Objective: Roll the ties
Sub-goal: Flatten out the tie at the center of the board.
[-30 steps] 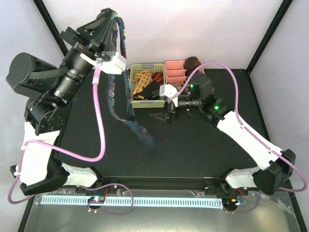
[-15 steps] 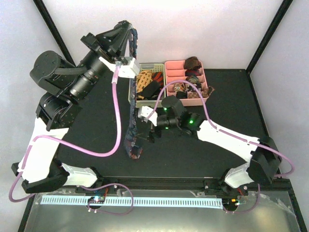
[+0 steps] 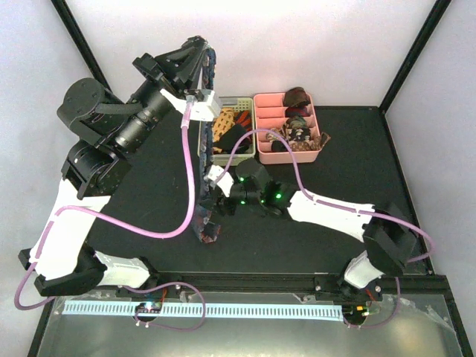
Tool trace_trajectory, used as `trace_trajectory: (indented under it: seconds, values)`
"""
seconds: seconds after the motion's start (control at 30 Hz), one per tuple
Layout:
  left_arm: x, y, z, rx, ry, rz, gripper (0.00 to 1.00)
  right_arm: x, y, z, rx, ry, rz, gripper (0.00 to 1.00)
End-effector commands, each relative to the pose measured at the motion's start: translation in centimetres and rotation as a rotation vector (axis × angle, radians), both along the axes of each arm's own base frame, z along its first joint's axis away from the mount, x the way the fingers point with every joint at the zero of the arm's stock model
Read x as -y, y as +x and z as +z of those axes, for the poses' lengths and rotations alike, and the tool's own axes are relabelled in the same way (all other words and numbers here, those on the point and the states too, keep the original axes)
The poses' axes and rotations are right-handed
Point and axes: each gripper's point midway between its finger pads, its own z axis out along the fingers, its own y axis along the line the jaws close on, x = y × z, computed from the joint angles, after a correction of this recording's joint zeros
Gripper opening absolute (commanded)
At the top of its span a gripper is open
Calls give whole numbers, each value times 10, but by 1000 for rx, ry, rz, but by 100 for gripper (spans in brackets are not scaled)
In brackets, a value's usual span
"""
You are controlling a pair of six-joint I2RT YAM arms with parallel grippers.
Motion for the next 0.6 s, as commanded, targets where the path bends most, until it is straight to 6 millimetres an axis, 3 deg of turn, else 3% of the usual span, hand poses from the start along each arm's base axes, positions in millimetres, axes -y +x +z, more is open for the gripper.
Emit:
trace_trajectory:
  seconds: [0.0, 0.1, 0.13, 0.33, 0.47, 0.57]
  values:
    - [-20, -10, 21, 44, -60, 35, 2, 8, 33, -16, 65, -6, -159, 50]
    - [-23, -11, 15, 7, -66, 31, 2, 30, 54, -6, 89, 23, -244, 12]
    - [-28, -16, 16, 0, -81, 28, 2, 38, 61, -1, 95, 32, -265, 3]
    - [-21, -5, -20, -99, -52, 25, 1, 114, 87, 41, 182, 11, -346, 2]
    - [-12, 10, -50, -220, -70, 16, 1, 201, 104, 58, 300, -143, -483, 2]
    - [2, 24, -88, -357, -65, -4, 2, 272, 102, 67, 367, -280, -583, 1]
